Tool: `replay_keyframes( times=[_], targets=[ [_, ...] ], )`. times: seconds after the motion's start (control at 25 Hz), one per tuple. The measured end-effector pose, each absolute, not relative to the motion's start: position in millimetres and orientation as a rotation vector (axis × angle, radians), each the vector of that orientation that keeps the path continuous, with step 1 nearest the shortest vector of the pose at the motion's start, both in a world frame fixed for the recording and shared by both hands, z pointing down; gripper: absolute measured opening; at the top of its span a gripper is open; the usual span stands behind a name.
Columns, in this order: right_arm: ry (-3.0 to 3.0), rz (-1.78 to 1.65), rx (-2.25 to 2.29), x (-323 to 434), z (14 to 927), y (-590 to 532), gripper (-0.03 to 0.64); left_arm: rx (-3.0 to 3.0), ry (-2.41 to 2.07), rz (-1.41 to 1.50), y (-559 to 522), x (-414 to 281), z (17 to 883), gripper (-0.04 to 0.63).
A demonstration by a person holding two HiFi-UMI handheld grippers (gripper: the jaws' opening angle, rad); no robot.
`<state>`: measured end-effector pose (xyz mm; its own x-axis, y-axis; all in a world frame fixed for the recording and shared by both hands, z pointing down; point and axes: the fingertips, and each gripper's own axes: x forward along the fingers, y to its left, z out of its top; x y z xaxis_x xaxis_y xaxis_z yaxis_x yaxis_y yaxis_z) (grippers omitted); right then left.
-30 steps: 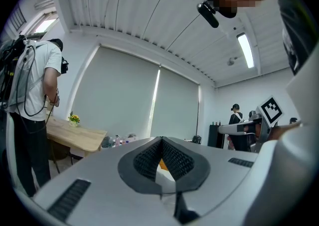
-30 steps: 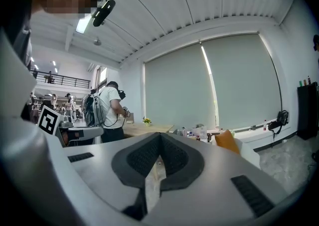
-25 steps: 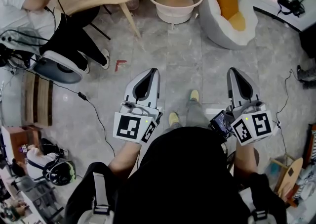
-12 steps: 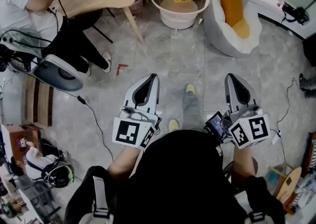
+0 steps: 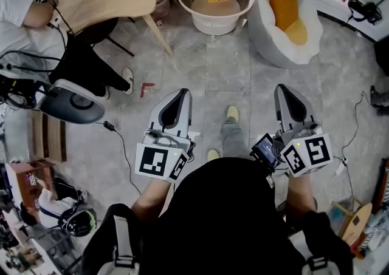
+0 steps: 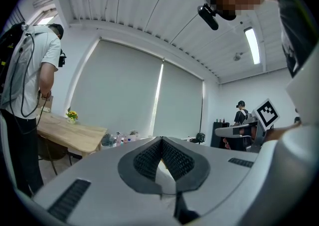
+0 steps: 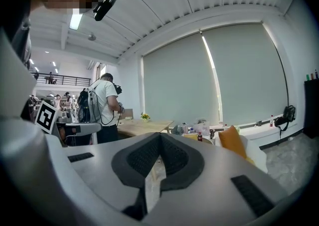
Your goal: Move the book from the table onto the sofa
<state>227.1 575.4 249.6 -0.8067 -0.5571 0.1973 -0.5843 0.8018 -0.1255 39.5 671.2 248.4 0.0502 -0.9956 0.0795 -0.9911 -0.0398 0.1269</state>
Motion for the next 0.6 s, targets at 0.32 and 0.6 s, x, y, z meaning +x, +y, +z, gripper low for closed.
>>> replay_keyframes(
  times=[0.32,0.6],
  targets=[
    [-2.817,0.273,0.924,230,255,514,0.009,2.168,-2.050,-0.034,612,40,252,0.006],
    [-2.817,0.273,0.889,222,255,446,0.009,2.162,-2.050,-0.001,544,37,250,0.006]
  ],
)
